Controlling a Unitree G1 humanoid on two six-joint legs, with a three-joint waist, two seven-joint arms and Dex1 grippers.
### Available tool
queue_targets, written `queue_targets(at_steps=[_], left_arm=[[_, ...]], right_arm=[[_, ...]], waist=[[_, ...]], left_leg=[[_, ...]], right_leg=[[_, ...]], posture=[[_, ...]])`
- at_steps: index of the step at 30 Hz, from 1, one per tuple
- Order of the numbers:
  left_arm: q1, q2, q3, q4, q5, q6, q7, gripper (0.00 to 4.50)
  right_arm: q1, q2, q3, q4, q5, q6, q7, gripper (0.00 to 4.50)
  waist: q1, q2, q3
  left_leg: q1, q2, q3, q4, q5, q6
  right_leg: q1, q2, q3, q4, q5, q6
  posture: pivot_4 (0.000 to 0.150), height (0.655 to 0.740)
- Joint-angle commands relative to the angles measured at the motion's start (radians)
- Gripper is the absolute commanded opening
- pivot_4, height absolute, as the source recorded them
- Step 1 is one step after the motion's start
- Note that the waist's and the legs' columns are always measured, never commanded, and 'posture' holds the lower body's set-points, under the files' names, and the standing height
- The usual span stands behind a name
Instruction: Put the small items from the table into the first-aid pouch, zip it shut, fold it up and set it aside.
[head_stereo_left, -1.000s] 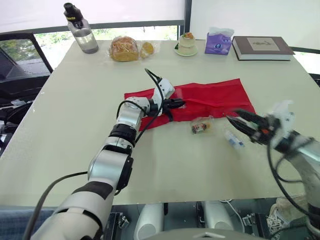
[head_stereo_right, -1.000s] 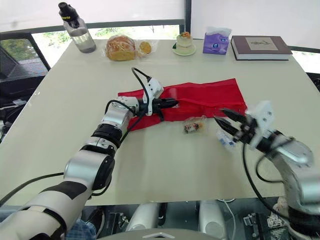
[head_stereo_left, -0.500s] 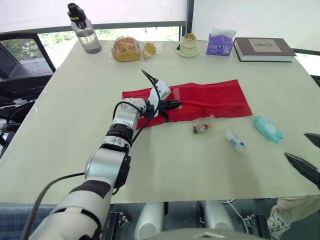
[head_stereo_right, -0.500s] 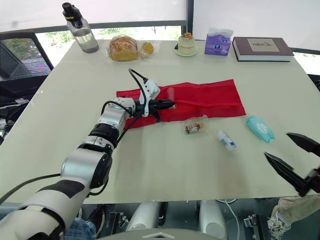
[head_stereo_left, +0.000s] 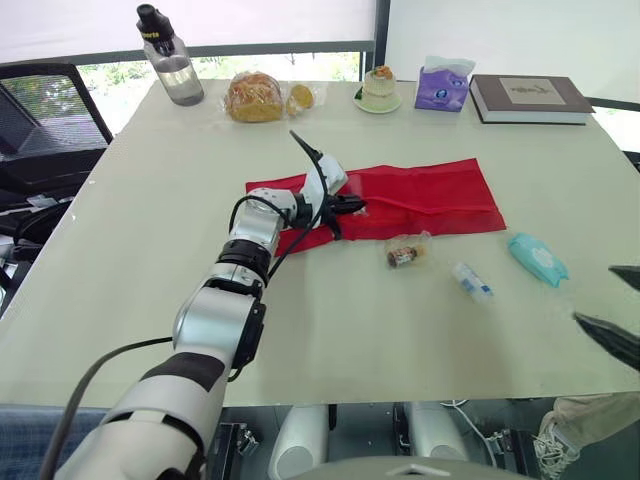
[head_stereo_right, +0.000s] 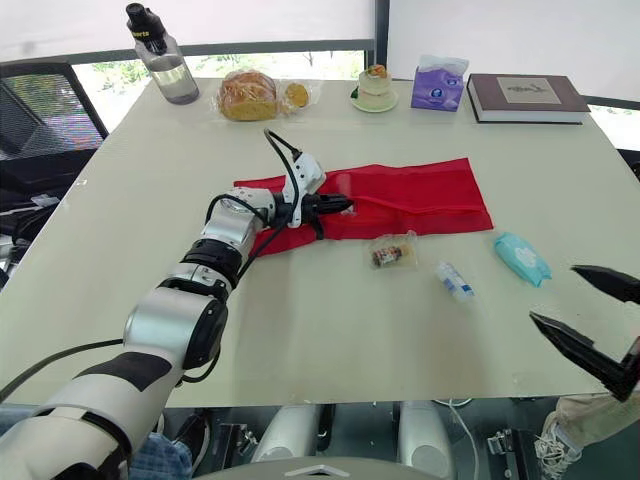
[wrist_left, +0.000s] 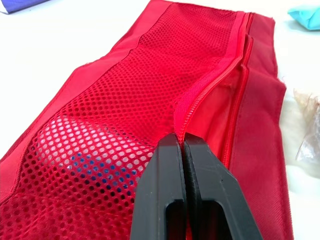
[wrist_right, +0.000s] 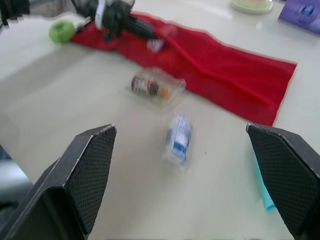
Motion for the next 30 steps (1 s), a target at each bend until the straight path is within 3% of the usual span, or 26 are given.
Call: queue_targets(at_steps=[1,9,15,21,28,30], left_arm=[[-0.025,-0.006,0.015,-0.043,-0.013,0.002,0.001,0.0],[-0.029,-0.024,0.009,-0.047,-0.006,-0.005,0.002,0.0],[-0.01,-0.045,-0.004,-0.063,0.006,-0.024,0.01,0.0],[-0.003,-0.045,0.0,-0.066,0.012,-0.03,0.016,0.0],[-0.011,-0.042,-0.002,-0.054,0.017,-0.037,0.016,0.0],[-0.011,-0.042,-0.002,-0.053,0.018,-0.039,0.016,0.0]], right_arm=[[-0.051,0.004,0.092,0.004,-0.092,-0.06,-0.025,4.44],[-0.059,0.038,0.331,0.041,-0.302,-0.079,-0.08,4.44],[-0.173,0.024,0.529,0.133,-0.458,-0.04,-0.183,4.44],[-0.282,0.102,0.691,0.173,-0.548,-0.051,-0.272,4.44],[-0.373,0.177,0.777,0.194,-0.596,-0.05,-0.332,4.44],[-0.39,0.186,0.784,0.2,-0.601,-0.053,-0.337,3.5]], waist=[[0.001,0.0,0.0],[0.009,0.0,0.0],[0.015,0.0,0.0],[0.014,0.001,0.0],[0.014,0.0,0.0],[0.014,0.001,0.0]], left_leg=[[0.0,0.0,0.0,0.0,0.0,0.0],[0.0,0.0,0.0,0.0,0.0,0.0],[0.0,0.0,0.0,0.001,0.0,0.0],[0.0,0.0,-0.001,0.001,0.0,0.0],[0.0,-0.001,-0.001,0.001,0.0,0.0],[0.0,-0.001,-0.001,0.001,0.0,0.0]], right_leg=[[0.0,0.0,0.0,0.0,0.0,0.0],[0.0,0.0,0.0,0.0,0.0,0.0],[0.0,0.0,0.0,0.001,0.0,0.0],[0.0,0.0,0.0,0.001,0.002,-0.003],[0.0,0.0,0.0,0.001,0.002,-0.003],[0.0,0.0,0.0,0.002,0.002,-0.003]], posture=[[0.15,0.7332],[0.15,0.7332],[0.15,0.7332],[0.15,0.7332],[0.15,0.7332],[0.15,0.7332]])
